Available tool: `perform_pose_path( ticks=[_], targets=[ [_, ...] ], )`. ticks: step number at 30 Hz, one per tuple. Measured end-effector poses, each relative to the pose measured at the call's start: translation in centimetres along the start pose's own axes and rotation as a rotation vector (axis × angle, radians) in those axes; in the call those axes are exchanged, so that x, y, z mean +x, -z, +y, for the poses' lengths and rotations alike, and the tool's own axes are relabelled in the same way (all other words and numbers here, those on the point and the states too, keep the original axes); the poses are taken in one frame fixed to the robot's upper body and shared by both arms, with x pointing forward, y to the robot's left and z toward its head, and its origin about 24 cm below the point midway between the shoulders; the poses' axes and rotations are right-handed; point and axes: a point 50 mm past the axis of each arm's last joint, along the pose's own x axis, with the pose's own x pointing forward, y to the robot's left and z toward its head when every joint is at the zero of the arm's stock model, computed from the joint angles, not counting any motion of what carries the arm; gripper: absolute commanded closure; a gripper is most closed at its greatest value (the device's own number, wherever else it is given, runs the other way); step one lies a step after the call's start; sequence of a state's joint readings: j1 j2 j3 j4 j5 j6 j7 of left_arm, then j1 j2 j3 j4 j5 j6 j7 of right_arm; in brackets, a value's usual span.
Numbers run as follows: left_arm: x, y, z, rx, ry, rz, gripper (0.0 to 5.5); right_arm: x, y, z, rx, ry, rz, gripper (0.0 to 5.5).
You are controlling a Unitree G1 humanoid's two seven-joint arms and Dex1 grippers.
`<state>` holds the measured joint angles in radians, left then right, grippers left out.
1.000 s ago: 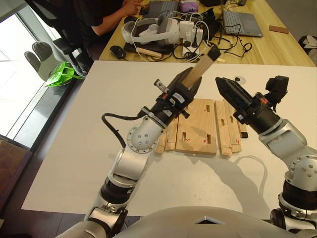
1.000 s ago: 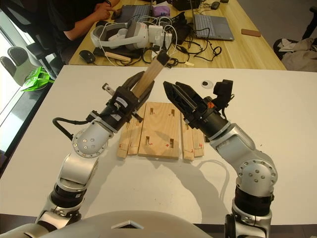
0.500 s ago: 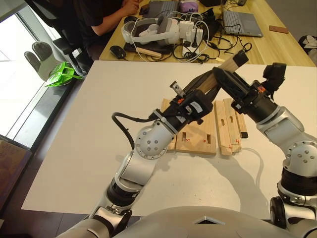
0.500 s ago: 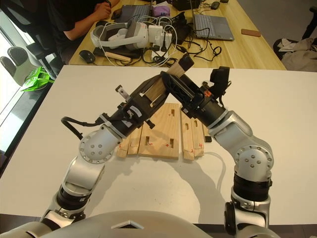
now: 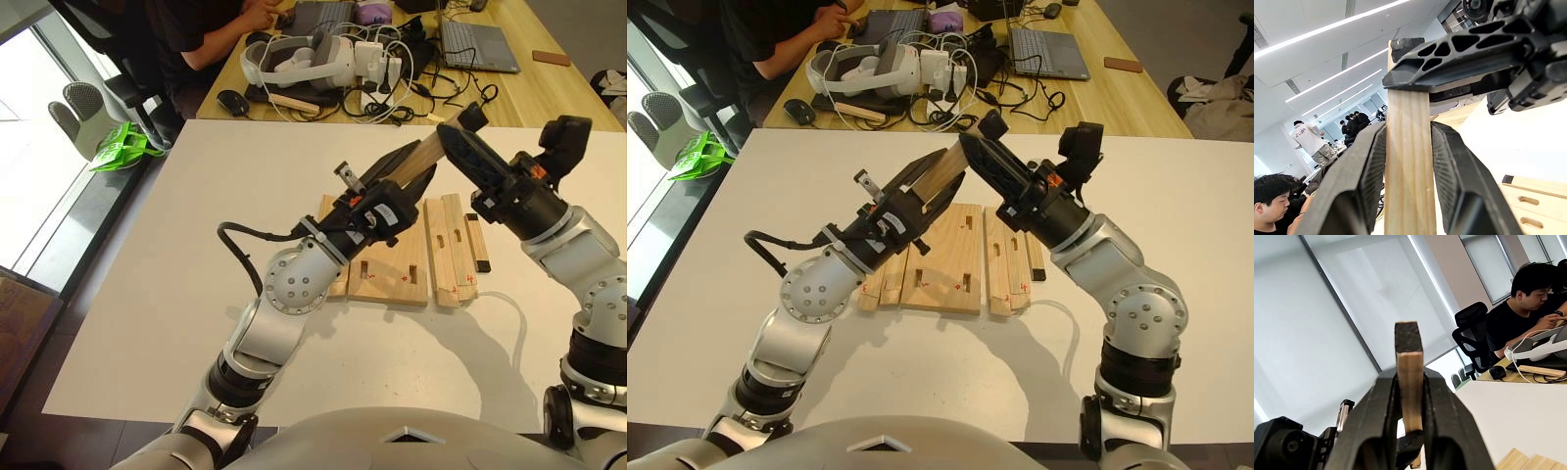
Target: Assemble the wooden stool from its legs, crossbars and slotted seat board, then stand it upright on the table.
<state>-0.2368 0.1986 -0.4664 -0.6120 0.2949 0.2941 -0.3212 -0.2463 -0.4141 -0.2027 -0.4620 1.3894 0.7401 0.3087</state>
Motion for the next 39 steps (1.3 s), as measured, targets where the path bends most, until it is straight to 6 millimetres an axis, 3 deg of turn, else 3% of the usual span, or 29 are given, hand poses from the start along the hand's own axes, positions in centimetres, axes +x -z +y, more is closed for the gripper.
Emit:
perform_pose_path(
  ticks=[3,4,16,22,27,30,34,39],
  targets=[
    [0.0,-0.1,0.0,0.002,0.01,-0.006,4.21,-0.2,-0.2,0.0,-0.016,-0.01,0.011,5.08],
    [0.1,-0.1,0.0,0.003,0.013,-0.007,3.83,-0.2,-0.2,0.0,-0.017,-0.011,0.01,5.08],
    [-0.5,1.0,-0.3,0.054,0.068,0.078,2.26,-0.1,0.1,-0.1,-0.026,-0.007,0.024,5.11],
    [-1.0,2.2,-0.3,0.094,0.097,0.163,2.25,-1.2,0.3,0.1,-0.056,-0.055,0.12,5.11],
    [-1.1,2.7,-0.2,0.107,0.095,0.195,2.25,-2.4,-0.8,0.4,-0.106,-0.086,0.185,5.11],
    [-1.3,3.1,0.4,0.109,0.066,0.23,2.25,-2.3,-2.3,-1.5,-0.18,0.085,0.1,5.11],
    [-1.7,3.1,-0.5,0.076,0.067,0.25,2.25,-2.9,-4.0,-3.9,-0.212,0.37,-0.072,5.11],
    [-2.3,3.0,-1.2,0.022,0.032,0.282,2.25,-5.7,-3.8,-5.5,-0.103,0.62,-0.112,5.11]
  ],
)
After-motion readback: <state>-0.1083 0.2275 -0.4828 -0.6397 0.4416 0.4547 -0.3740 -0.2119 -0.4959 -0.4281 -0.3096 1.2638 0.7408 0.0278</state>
